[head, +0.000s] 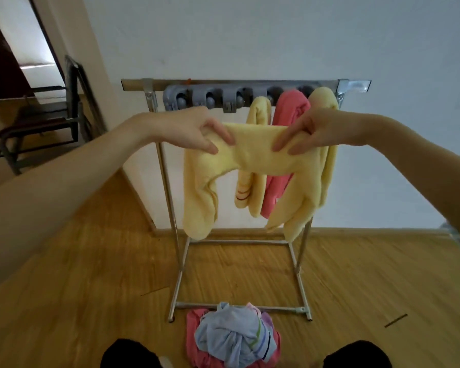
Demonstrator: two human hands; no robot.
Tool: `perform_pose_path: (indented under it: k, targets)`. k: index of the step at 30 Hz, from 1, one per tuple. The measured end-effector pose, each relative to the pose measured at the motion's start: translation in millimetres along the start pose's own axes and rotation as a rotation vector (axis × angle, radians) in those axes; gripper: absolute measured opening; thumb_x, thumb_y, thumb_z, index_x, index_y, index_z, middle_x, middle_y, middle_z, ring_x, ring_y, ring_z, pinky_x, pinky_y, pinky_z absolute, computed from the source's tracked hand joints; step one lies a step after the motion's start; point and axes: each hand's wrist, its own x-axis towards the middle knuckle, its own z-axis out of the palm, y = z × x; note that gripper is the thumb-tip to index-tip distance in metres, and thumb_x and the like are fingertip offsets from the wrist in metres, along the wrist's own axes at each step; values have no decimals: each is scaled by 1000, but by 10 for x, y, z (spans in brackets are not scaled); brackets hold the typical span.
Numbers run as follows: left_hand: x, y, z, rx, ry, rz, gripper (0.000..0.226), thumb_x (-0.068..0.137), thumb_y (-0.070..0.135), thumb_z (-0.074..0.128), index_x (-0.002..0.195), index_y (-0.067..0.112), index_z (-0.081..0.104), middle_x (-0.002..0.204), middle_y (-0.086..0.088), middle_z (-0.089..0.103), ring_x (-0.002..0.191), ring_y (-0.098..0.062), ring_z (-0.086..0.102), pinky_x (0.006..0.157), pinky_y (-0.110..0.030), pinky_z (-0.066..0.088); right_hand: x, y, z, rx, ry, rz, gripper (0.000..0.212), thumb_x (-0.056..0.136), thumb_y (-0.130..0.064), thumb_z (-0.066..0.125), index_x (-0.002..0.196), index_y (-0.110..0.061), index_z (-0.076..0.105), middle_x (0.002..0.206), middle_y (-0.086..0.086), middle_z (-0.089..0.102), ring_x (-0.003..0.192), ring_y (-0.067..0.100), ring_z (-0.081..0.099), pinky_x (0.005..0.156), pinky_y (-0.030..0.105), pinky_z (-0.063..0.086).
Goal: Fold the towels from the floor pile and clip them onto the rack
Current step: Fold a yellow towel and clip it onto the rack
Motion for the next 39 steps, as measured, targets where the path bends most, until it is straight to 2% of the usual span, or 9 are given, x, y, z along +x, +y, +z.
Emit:
perform_pose_path:
  k: [6,8,12,17,21,24,30,33,39]
  targets:
    - [507,-118,-378,150,289,-35,53,77,17,74,126,32,59,126,10,56,108,-9,56,87,-16,41,361,-72,-497,-158,225,1,42,76,-8,72,111,-32,68,89,-7,57,73,7,51,63,13,42]
    - [683,-136,-416,176,369,-65,57,78,12,72,130,27,56,127,6,55,100,-14,59,80,-10,42,506,-68,-594,-242,286,21,49,75,-5,71,118,-29,65,100,-6,57,79,6,53,64,11,41]
    - [1033,-188,-308,290,599,-31,58,77,2,62,134,13,53,126,-12,57,116,-28,52,91,-33,42,820,15,-573,-474,459,91,56,79,-1,61,132,-16,52,119,9,51,95,18,48,73,28,38]
    - [1331,-235,33,464,765,-23,31,79,-5,58,108,3,54,100,-13,50,89,-32,52,55,-31,29,1019,106,-143,-754,695,113,36,83,8,49,116,-5,46,119,10,39,103,25,46,59,26,33]
    - [1504,-251,271,475,876,12,52,68,-21,54,115,1,52,105,-15,51,87,-31,52,60,-32,30,1180,250,190,-862,794,155,47,83,6,52,128,-1,42,134,17,35,110,28,44,85,31,45]
    - [1583,-247,385,449,898,29,59,76,-16,54,132,0,44,117,-19,50,94,-35,53,66,-40,46,1270,325,371,-939,938,103,35,69,2,70,103,1,62,113,22,57,99,29,56,76,32,52]
    - [1686,-348,530,359,878,52,56,86,9,29,141,7,37,129,-16,48,110,-33,50,80,-43,51,1464,549,655,-552,903,50,44,93,-12,51,135,-5,44,143,23,37,124,41,43,101,50,41]
    - [1702,-409,612,311,898,129,52,89,3,39,140,8,40,133,-14,48,114,-31,51,88,-40,50,1401,690,773,-363,898,-33,55,96,-29,27,147,-7,27,153,16,24,140,29,27,115,40,27]
    - [1685,-675,767,229,889,212,49,89,-2,49,136,10,47,129,-12,52,115,-28,51,91,-37,47,1346,1005,857,-170,857,-161,61,85,6,49,141,-7,33,143,15,36,132,26,37,108,38,38]
